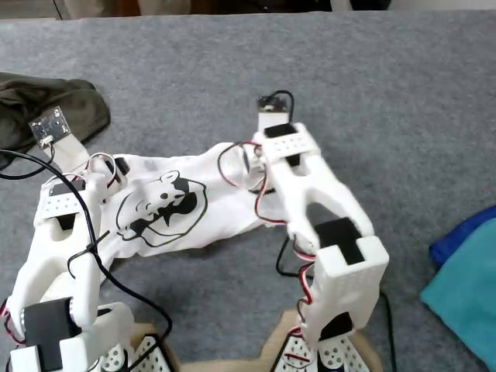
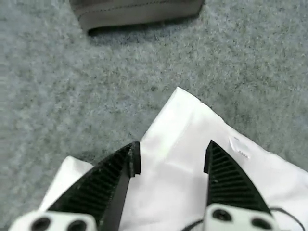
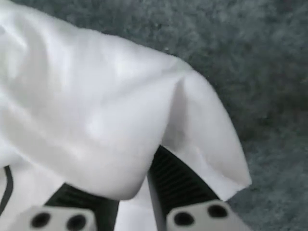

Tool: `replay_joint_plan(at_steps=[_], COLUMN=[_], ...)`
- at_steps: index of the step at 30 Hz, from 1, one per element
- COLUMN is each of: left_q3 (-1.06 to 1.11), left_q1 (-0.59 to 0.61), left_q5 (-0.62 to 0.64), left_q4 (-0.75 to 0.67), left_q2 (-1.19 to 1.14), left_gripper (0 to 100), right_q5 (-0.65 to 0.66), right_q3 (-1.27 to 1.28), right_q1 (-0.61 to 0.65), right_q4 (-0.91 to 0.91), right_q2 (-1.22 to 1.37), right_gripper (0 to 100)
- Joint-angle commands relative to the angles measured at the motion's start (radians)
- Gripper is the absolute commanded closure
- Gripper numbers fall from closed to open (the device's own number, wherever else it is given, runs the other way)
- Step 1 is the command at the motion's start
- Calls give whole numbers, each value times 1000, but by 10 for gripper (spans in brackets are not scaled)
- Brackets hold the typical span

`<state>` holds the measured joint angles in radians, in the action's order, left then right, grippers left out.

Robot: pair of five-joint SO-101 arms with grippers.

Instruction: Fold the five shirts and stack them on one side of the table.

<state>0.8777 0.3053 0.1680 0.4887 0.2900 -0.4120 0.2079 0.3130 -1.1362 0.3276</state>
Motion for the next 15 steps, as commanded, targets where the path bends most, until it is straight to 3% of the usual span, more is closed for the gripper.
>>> replay_joint_plan(at_steps=[1,8,15], left_q3=[-146,-496,-882], left_q1=[69,81,18], left_q5=[0,46,126], left_q4=[68,330,591], left_q2=[-1,-107,-430], left_gripper=[773,732,732], right_q5=[61,166,267], right_q3=[-113,-205,-206], right_q1=[-45,-50,-107], right_q4=[-44,-60,74], right_q2=[-50,-45,102], right_gripper=[992,992,992])
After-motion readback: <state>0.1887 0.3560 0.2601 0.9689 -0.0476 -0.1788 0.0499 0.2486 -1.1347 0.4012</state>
